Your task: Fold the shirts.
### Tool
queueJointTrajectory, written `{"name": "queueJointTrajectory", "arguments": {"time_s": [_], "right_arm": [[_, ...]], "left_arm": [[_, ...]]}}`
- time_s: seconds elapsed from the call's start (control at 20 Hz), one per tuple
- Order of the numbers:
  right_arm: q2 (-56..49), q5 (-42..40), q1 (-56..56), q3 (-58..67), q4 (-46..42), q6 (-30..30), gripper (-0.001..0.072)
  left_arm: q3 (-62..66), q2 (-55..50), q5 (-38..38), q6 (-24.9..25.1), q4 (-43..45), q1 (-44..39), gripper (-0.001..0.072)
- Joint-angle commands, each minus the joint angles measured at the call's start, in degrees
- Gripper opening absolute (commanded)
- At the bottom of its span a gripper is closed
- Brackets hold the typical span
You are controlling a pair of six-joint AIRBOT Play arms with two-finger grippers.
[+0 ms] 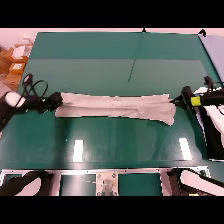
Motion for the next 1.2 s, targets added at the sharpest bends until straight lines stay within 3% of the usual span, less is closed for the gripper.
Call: {"name": "queueJointTrajectory", "arguments": {"time_s": [0.0, 0.2, 0.25, 0.3, 0.35, 0.4, 0.5, 0.65, 0.85, 0.9, 1.05, 1.1, 1.15], "right_arm": [[-10.3, -7.5, 3.8, 4.8, 0.9, -0.5, 0.0011], [-20.5, -9.0, 5.4, 12.9, 0.9, -3.5, 0.0018], [-21.6, -8.5, 5.1, 14.9, 0.9, -4.4, 0.0088], [-21.9, -8.0, 4.6, 17.0, 0.9, -6.7, 0.0144], [-21.8, -6.3, 3.5, 19.6, 0.7, -9.3, 0.015], [-21.9, -3.4, 2.2, 22.1, 0.6, -10.9, 0.0171], [-21.9, 2.2, -1.3, 25.5, -2.8, -12.3, 0.0625], [-21.9, 7.2, -5.3, 23.2, -6.3, -16.3, 0.0651], [-22.3, 7.9, -7.6, 15.0, -6.0, -25.8, 0.065], [-22.9, 7.9, -7.6, 13.7, -4.8, -27.5, 0.0651], [-26.2, 8.2, -7.4, 12.8, 2.1, -30.8, 0.0651], [-27.4, 8.3, -7.0, 12.8, 4.4, -31.7, 0.0651], [-28.6, 8.3, -6.4, 12.8, 5.5, -31.7, 0.065]], "left_arm": [[9.2, -15.6, 0.7, 7.2, -5.5, 0.0, 0.0023], [13.2, -21.8, 6.1, 9.4, -8.8, 0.0, 0.0024], [13.5, -21.7, 7.1, 10.6, -8.9, 0.0, 0.0025], [14.4, -21.7, 6.5, 11.9, -8.9, 0.0, 0.0179], [15.5, -21.5, 5.5, 12.4, -8.9, 0.0, 0.0501], [16.8, -21.1, 4.5, 12.3, -8.9, 0.0, 0.072], [19.7, -21.0, 1.0, 12.9, -8.8, 0.0, 0.0695], [23.3, -21.0, -3.1, 14.0, -8.1, 0.0, 0.0695], [25.1, -21.0, -3.4, 15.8, -7.6, 0.0, 0.0694], [25.2, -21.0, -3.5, 15.8, -7.8, 0.0, 0.0656], [25.2, -21.0, -5.6, 15.8, -7.8, 0.0, 0.0138], [25.2, -21.0, -6.3, 15.9, -7.8, 0.0, 0.0026], [25.2, -21.0, -7.0, 16.0, -7.8, 0.0, 0.0023]]}}
